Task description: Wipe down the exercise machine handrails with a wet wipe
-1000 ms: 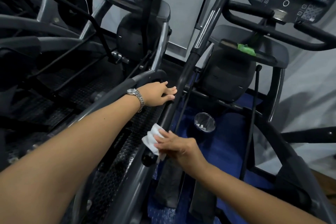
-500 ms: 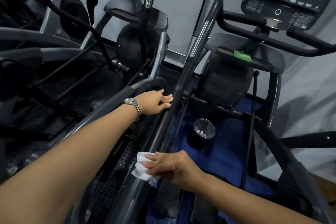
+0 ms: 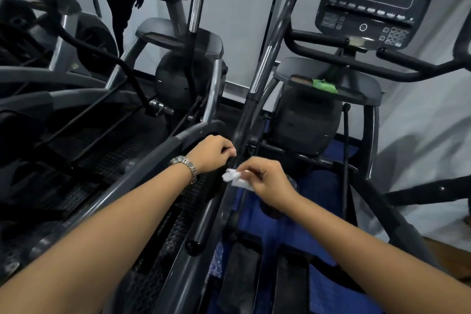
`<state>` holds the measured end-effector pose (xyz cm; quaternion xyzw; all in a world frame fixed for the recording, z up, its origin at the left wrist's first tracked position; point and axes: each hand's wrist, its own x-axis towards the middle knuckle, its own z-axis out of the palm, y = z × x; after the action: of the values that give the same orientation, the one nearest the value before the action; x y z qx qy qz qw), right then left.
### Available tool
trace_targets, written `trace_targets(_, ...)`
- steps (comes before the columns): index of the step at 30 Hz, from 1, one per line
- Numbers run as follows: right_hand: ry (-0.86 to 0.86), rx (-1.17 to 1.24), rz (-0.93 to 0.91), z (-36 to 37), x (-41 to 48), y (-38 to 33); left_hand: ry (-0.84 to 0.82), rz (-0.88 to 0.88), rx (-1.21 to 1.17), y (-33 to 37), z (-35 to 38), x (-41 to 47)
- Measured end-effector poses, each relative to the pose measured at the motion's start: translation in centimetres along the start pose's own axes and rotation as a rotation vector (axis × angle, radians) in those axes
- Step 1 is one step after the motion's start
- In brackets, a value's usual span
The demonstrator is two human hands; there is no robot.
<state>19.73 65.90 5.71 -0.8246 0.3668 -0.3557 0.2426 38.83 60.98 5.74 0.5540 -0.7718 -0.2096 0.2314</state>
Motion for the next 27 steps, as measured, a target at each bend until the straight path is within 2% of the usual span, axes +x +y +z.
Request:
trace_targets(2,0.079,0.023,0.080,-1.4,0.7,0.3,0.082,-0.013,-0.245,1.9,-0.1,0.1)
trace_targets(5,0.209,0.143,0.254,-3.8,0.9,0.8,0.060,-0.054,-0.621,5.6,0.3,0.6)
trace_targets(9,0.367,0.154,0.402,-7.2,-0.3,2.4,-0.024,-0.111,-0.782,9.4,2.6,1.9)
trace_targets(13,0.462,0.329,0.588,-9.8,-2.2,4.8,-0.041,-0.187,-0.872,13.1,6.5,3.6)
trace_targets(16,0.497,0.406,0.759,-12.0,-3.6,7.8,-0.054,-0.264,-0.901,15.4,9.8,5.7)
trace_targets(20,0.523,0.409,0.926,-15.6,-4.2,13.4,-0.067,-0.288,-0.789,17.9,14.3,10.1)
trace_targets(27,0.539,0.721,1.005,-21.9,-1.5,20.7,0.038,-0.202,-0.539,21.2,19.0,18.6)
